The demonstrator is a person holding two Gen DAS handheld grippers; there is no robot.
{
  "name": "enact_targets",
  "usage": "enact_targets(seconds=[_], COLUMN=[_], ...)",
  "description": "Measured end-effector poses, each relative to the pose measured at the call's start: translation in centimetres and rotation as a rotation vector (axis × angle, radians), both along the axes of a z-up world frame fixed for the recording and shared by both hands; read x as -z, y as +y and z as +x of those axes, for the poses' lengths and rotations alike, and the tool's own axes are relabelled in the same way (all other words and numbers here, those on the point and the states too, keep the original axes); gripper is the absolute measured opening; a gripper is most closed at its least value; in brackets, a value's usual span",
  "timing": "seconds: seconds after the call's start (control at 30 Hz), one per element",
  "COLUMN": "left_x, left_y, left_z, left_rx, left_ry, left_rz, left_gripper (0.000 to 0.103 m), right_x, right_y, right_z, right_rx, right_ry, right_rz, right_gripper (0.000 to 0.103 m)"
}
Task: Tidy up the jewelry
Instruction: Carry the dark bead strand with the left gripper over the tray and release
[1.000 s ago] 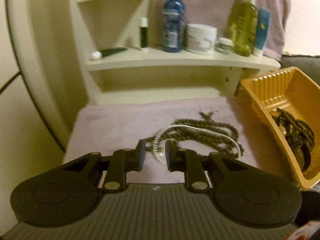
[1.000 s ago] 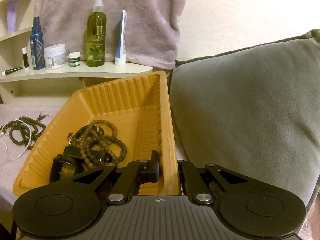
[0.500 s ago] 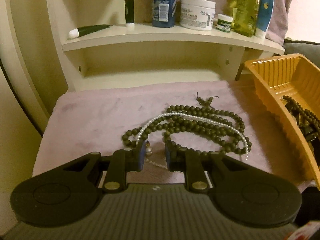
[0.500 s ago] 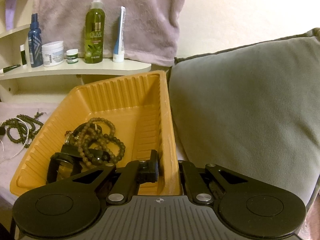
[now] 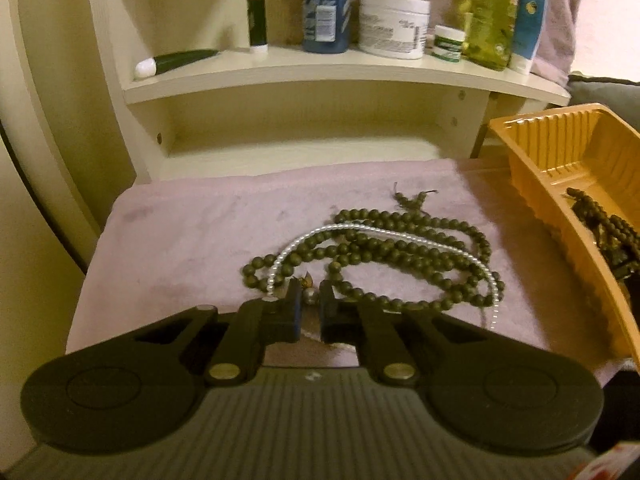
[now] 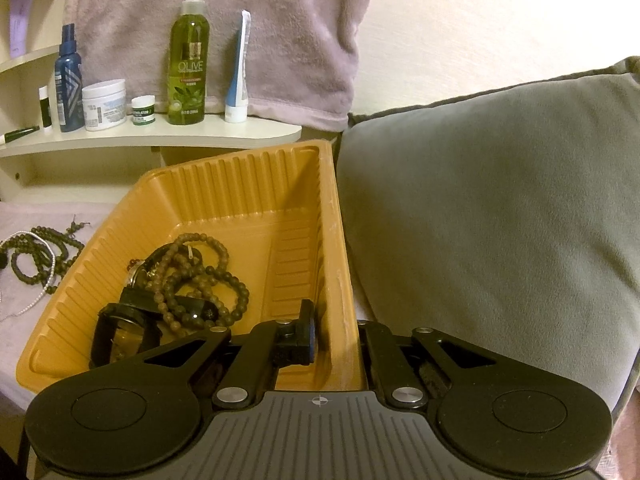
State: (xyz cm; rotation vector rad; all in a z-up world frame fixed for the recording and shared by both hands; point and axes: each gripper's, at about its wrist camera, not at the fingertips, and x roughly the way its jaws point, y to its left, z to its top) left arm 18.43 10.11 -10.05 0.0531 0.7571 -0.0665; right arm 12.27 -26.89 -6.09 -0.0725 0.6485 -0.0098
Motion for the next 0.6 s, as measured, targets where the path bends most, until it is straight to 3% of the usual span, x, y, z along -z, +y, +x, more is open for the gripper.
enact_targets(seconds=[0.27, 0.6], left_x=[-2.4, -6.1], left_y=[-2.0, -10.3], left_z=[-1.5, -3.1], left_rx=[0.044, 0.27], left_ry=[-0.038, -0.075], left_rz=[-0.013, -0.089], left_gripper=[0.007, 0.007], right_x=[-0.2, -0.2], right_y=[0.1, 0.2], right_z=[-0.1, -0.5], right_rx=[-0.003, -0.006], right_ry=[-0.008, -0.02], right_rz=[0.006, 0.011], right_gripper=[0.006, 0.005])
